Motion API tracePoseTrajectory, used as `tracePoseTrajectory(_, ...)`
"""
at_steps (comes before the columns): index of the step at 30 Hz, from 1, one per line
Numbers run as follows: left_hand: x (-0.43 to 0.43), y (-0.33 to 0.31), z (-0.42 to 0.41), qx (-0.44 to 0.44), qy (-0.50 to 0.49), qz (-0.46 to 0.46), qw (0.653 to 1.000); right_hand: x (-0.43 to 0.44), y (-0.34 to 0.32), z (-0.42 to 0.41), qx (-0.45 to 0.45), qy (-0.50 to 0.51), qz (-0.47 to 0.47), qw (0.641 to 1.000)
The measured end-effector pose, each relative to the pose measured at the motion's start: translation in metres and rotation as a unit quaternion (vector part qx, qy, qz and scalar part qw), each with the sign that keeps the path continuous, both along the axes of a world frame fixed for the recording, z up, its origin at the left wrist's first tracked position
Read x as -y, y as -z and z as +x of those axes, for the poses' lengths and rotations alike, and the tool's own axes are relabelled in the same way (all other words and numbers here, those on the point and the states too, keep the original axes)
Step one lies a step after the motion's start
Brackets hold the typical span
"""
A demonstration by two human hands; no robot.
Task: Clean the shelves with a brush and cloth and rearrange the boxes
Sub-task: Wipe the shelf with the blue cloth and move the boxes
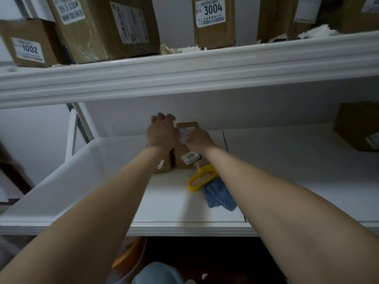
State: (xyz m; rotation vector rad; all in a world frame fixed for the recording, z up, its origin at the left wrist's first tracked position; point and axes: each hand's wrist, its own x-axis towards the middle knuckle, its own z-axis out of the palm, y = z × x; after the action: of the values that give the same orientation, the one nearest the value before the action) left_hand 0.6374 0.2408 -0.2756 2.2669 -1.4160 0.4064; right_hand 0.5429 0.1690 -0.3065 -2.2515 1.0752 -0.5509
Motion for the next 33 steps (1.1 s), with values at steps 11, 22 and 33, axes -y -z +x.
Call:
tracePoseTrajectory(11,0.005,0.010,0.066,-0.256,-0.102,0.009,0.961,-0.003,-0.007,0.064,0.114,-0.015,0.221,0.968)
tracePoseTrajectory(22,0.034,-0.013,0.004,-0.236,-0.011,-0.081,0.968,0.021,-0.020,0.015,0.353,0.078,0.253,0.897)
tracePoseTrajectory(33,0.128,0.026,-0.171,-0.429,0.173,0.019,0.886,0.111,0.022,-0.171,0.357,0.285,0.216,0.863)
